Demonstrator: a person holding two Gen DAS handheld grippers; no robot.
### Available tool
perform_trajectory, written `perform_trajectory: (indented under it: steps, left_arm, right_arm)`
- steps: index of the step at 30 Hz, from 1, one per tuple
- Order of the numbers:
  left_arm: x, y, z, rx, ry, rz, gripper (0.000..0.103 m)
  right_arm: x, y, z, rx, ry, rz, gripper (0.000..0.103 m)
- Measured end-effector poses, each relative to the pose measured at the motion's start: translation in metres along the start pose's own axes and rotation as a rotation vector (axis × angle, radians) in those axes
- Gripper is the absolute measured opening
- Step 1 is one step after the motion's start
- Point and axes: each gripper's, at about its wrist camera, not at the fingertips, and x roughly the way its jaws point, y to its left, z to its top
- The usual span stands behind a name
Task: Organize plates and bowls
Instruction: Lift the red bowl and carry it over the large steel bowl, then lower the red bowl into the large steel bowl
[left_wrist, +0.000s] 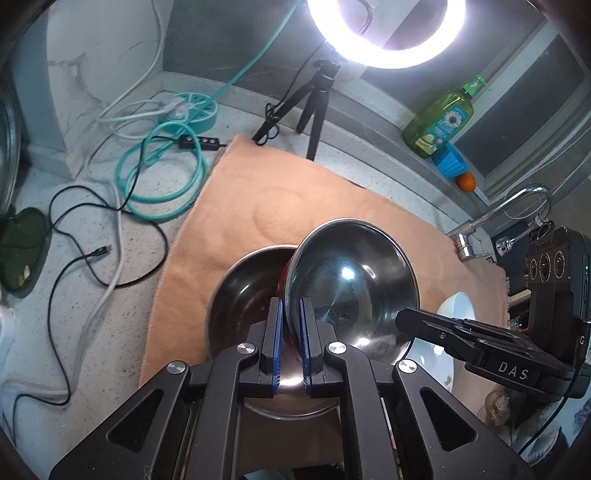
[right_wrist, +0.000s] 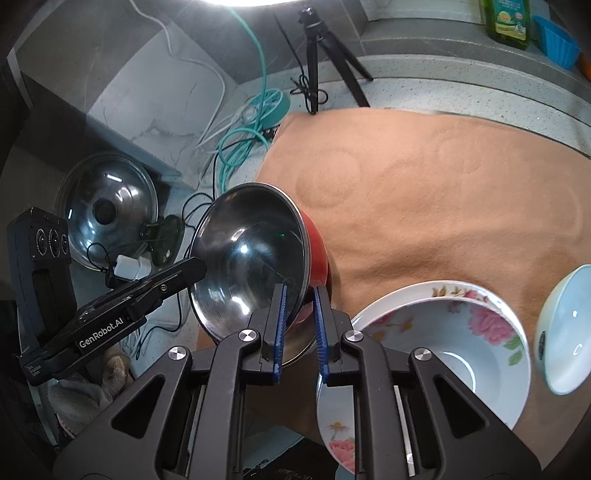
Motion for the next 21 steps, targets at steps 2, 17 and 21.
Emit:
perform_trajectory:
  steps: [2,17,21]
  left_arm:
    - [0.001,0.005,-0.002,-0.003,0.004,0.013,0.007]
    - [0.021,0.023,-0.015,-0.006,0.065,0.064,0.007]
    - [0.025,0.023,-0.016,-0.001,0.071,0.073,0.007]
  right_arm:
    - [0.008,0.002,-0.001,-0.003,0.015,-0.001,0.014]
    - [0.047,0.005,-0.005,-0.027,0.087,-0.048,0.014]
    - [0.052,0.005,-0.005,-0.034,0.096,-0.061,0.014]
